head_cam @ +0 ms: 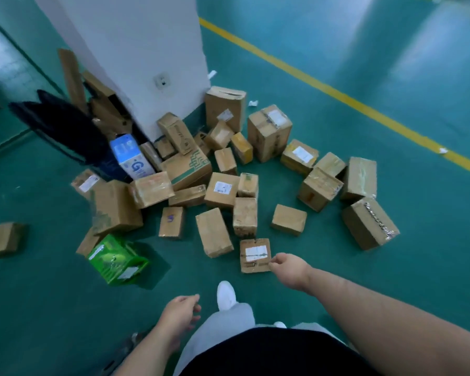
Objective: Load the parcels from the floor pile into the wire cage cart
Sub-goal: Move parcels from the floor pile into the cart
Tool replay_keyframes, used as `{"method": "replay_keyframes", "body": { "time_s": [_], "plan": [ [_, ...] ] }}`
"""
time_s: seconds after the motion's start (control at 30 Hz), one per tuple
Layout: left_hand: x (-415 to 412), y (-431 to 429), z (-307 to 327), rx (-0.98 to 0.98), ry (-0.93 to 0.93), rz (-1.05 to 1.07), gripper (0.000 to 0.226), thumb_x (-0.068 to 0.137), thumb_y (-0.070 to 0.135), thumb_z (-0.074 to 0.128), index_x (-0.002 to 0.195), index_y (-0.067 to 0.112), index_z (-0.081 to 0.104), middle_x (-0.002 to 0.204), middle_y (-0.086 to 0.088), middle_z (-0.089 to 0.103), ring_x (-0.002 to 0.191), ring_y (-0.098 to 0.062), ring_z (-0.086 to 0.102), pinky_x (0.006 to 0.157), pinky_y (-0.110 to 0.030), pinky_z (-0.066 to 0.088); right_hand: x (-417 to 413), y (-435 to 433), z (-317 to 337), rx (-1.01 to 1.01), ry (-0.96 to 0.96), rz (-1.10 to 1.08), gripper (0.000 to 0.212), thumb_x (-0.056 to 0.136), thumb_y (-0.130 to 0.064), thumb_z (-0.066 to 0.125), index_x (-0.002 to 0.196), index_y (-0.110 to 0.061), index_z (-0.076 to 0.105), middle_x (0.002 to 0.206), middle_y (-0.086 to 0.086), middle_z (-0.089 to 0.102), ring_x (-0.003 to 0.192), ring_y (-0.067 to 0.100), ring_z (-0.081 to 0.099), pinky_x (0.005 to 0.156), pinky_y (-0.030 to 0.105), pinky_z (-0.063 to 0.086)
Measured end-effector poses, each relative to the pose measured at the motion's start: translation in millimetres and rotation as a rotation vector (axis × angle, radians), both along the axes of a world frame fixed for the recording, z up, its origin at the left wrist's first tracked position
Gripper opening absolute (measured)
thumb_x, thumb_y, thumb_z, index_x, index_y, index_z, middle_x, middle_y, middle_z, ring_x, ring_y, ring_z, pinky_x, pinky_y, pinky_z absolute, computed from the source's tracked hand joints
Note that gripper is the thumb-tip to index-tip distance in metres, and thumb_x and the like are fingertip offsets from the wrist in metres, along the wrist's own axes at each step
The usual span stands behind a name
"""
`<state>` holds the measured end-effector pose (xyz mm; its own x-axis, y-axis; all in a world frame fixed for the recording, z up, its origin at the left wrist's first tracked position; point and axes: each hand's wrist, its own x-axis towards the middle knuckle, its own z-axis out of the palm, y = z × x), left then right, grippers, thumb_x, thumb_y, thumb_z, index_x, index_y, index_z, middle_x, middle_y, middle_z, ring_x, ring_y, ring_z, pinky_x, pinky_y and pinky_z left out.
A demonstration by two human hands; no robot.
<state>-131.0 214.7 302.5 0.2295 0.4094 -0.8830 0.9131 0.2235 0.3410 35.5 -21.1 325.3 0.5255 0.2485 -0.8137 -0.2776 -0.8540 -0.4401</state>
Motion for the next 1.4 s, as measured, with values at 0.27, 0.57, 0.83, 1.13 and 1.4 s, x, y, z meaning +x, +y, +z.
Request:
{"method": "replay_keyframes", "body": {
  "time_s": [0.27, 0.57, 0.83, 1.13, 1.4],
  "plan": [
    [169.5, 19.6, 8.4, 0.057, -0.024, -0.47, 0.022, 0.102, 0.03, 0.057, 0.106, 0.009, 0.065, 0.103, -0.011, 0.069, 0.088, -0.026, 0.065, 0.072, -0.035, 0.049, 57.7, -45.5, 9.4, -0.072, -0.069, -0.241, 0.034, 0.103, -0.033, 0.045, 0.127, -0.018, 0.064, 0.124, -0.001, 0.067, 0.105, 0.017, 0.062, 0.086, 0.026, 0.047],
    [355.9, -121.2, 1.2, 0.056, -0.033, -0.7, 0.019, 0.104, 0.03, 0.054, 0.109, 0.015, 0.063, 0.108, -0.008, 0.068, 0.099, -0.026, 0.067, 0.082, -0.041, 0.053, 104.7, -170.2, -24.9, -0.074, 0.009, -0.509, 0.027, 0.097, -0.024, 0.043, 0.091, -0.004, 0.061, 0.08, 0.016, 0.056, 0.069, 0.017, 0.046, 0.064, 0.03, 0.037],
    [430.1, -260.1, 1.0, -0.037, 0.003, -0.826, 0.019, 0.104, 0.032, 0.056, 0.106, 0.015, 0.064, 0.108, -0.011, 0.071, 0.096, -0.027, 0.069, 0.084, -0.042, 0.056, 215.8, -285.7, -33.7, -0.142, 0.056, -0.295, 0.033, 0.1, -0.028, 0.04, 0.122, -0.021, 0.063, 0.124, -0.001, 0.068, 0.113, 0.021, 0.061, 0.091, 0.029, 0.047],
    [493.9, -274.4, 48.4, 0.022, -0.052, -0.766, 0.022, 0.102, 0.041, 0.055, 0.106, 0.023, 0.066, 0.107, 0.0, 0.07, 0.096, -0.017, 0.067, 0.086, -0.036, 0.056, 343.5, -284.8, -21.2, -0.105, -0.001, -0.127, 0.034, 0.103, -0.031, 0.041, 0.129, -0.021, 0.06, 0.131, 0.0, 0.065, 0.118, 0.019, 0.059, 0.103, 0.032, 0.047],
    [534.9, -205.3, 36.6, 0.016, 0.001, -0.466, 0.015, 0.104, 0.023, 0.051, 0.103, 0.01, 0.059, 0.095, -0.008, 0.061, 0.073, -0.018, 0.051, 0.059, -0.026, 0.036, 406.5, -225.9, -17.7, -0.087, 0.007, 0.028, 0.033, 0.102, -0.037, 0.044, 0.129, -0.026, 0.061, 0.127, -0.003, 0.065, 0.112, 0.016, 0.062, 0.099, 0.033, 0.05]
  ]
}}
